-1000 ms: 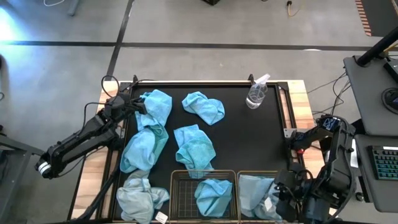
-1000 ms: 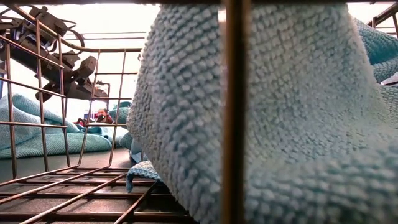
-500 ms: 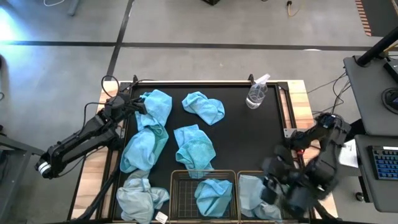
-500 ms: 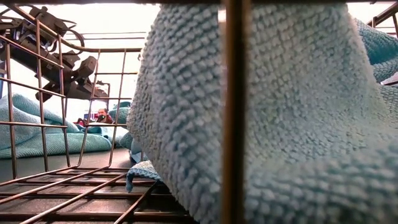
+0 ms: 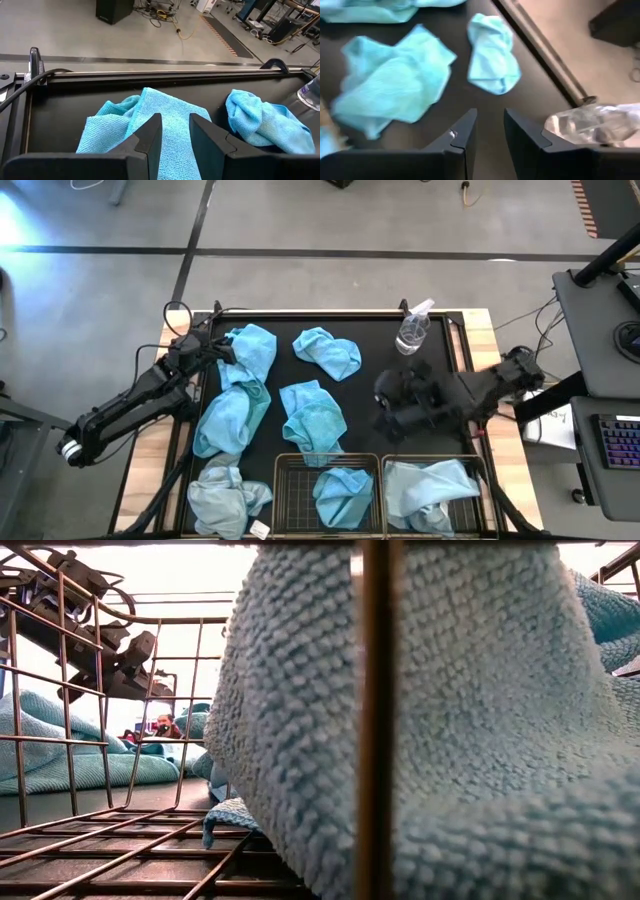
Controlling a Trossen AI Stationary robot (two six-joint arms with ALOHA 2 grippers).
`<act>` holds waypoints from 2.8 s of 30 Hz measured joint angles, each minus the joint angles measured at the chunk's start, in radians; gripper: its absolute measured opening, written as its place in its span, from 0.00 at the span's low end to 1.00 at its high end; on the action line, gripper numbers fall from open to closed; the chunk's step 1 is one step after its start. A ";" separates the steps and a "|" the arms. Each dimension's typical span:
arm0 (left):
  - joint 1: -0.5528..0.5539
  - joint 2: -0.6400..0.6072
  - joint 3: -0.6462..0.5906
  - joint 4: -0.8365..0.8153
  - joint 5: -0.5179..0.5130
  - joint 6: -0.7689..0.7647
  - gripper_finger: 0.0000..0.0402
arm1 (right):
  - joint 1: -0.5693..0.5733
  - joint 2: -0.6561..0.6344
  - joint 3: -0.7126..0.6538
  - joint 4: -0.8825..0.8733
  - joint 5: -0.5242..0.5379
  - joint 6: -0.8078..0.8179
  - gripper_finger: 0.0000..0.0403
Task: Sort microfiber towel by color & place in baskets
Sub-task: Put the blue towel into the left wire basket
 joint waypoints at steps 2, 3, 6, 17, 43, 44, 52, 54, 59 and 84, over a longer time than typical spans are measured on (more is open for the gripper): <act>0.000 0.000 0.000 0.000 0.000 0.011 0.21 | -0.062 0.000 0.000 0.010 0.000 -0.050 0.23; 0.000 0.000 0.000 0.000 0.000 0.015 0.21 | -0.091 0.000 0.000 0.022 0.000 -0.077 0.23; 0.000 0.000 0.000 0.000 0.000 0.017 0.21 | -0.177 0.000 0.000 0.070 0.001 -0.172 0.22; 0.000 0.000 0.000 0.000 0.000 0.016 0.21 | -0.440 0.000 0.000 0.414 -0.019 -0.554 0.22; 0.000 0.001 0.000 -0.012 0.009 0.008 0.21 | -0.682 0.214 0.001 0.564 -0.446 -0.817 0.30; 0.000 0.004 0.000 -0.015 0.010 0.005 0.21 | -0.685 0.224 0.001 0.559 -0.446 -0.822 0.32; 0.000 0.024 0.000 -0.051 0.010 -0.002 0.21 | -0.693 0.310 0.001 0.531 -0.446 -0.839 0.39; 0.000 0.031 0.000 -0.061 0.010 -0.002 0.21 | -0.693 0.326 0.001 0.520 -0.448 -0.839 0.39; 0.000 0.046 0.000 -0.068 0.010 -0.003 0.21 | -0.696 0.377 0.001 0.472 -0.466 -0.842 0.39; 0.000 0.075 -0.039 -0.068 0.034 0.020 0.21 | -0.755 0.500 -0.005 0.573 -0.734 -0.904 0.38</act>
